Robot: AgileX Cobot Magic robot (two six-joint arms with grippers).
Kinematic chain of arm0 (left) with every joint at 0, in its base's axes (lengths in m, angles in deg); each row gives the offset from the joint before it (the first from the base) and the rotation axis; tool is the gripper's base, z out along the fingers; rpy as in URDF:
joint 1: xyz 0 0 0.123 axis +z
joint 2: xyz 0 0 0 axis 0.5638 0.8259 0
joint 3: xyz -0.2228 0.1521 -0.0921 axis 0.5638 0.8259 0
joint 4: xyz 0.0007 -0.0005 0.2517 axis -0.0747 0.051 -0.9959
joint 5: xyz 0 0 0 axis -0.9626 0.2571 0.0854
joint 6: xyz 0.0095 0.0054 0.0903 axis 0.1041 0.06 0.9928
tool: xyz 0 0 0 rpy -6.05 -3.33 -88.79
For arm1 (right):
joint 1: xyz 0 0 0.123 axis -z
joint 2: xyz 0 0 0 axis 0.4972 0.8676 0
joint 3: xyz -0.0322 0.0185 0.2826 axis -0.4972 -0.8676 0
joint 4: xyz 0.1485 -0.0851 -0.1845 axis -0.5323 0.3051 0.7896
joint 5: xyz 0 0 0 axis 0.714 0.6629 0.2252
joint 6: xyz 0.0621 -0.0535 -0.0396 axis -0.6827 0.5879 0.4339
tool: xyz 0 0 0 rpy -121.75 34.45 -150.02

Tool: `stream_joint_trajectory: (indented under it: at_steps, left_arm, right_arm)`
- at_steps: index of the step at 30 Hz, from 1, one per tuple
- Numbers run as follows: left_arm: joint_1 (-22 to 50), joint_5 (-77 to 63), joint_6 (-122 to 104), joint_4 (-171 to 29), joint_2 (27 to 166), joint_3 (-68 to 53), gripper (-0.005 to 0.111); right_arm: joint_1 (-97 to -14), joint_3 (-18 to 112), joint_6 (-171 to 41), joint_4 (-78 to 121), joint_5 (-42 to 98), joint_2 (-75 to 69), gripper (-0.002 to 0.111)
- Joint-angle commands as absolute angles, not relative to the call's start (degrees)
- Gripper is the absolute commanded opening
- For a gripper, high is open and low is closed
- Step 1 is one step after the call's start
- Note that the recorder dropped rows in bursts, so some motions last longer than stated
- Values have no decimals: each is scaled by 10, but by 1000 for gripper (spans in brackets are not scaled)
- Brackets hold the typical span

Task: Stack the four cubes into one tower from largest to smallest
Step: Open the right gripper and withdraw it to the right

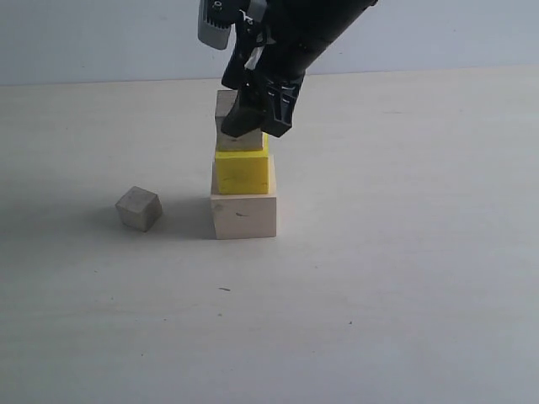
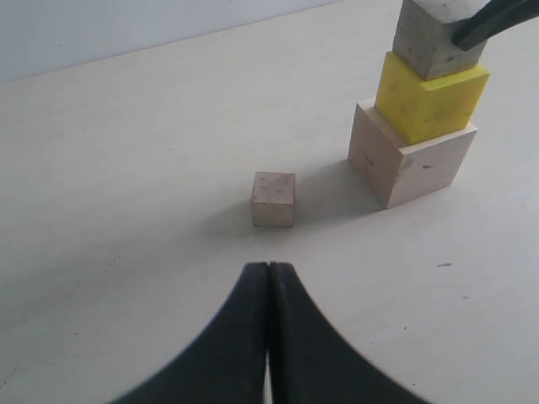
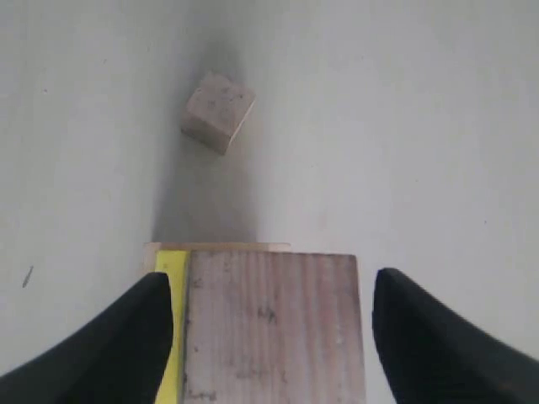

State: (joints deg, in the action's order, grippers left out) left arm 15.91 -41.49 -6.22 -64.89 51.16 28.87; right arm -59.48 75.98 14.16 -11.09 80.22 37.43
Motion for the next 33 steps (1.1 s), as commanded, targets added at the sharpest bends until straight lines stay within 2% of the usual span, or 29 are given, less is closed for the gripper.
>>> stream_joint_trajectory:
  at_steps: [1,10,13,15,17,18,19,22,26,30,33]
  left_arm:
    - [161,-409,-64,-650,508,292,0]
    - [161,-409,-64,-650,502,292,0]
    - [161,-408,-64,-651,502,292,0]
    - [161,-407,-64,-655,502,292,0]
    - [161,-407,-64,-655,502,292,0]
    - [161,-407,-64,-655,502,292,0]
    - [161,-407,-64,-655,502,292,0]
    - [161,-407,-72,-651,502,292,0]
    - [161,-412,-72,-621,502,292,0]
    - [161,-428,-72,-594,502,292,0]
    - [161,-431,-72,-586,503,292,0]
  right_arm:
    - [-594,760,139,-115,806,363,65]
    - [-594,760,136,-115,812,323,65]
    - [-594,760,68,-115,806,294,63]
    - [-594,760,-9,-115,791,272,48]
    - [-594,760,-51,-115,784,248,25]
    - [-594,760,-58,-115,784,232,9]
    - [-594,760,-69,-115,783,221,0]
    - [-594,760,-243,-74,772,190,0]
    - [-594,728,-480,81,817,177,0]
    - [-594,566,-600,148,817,125,0]
    - [-594,377,-679,149,702,41,0]
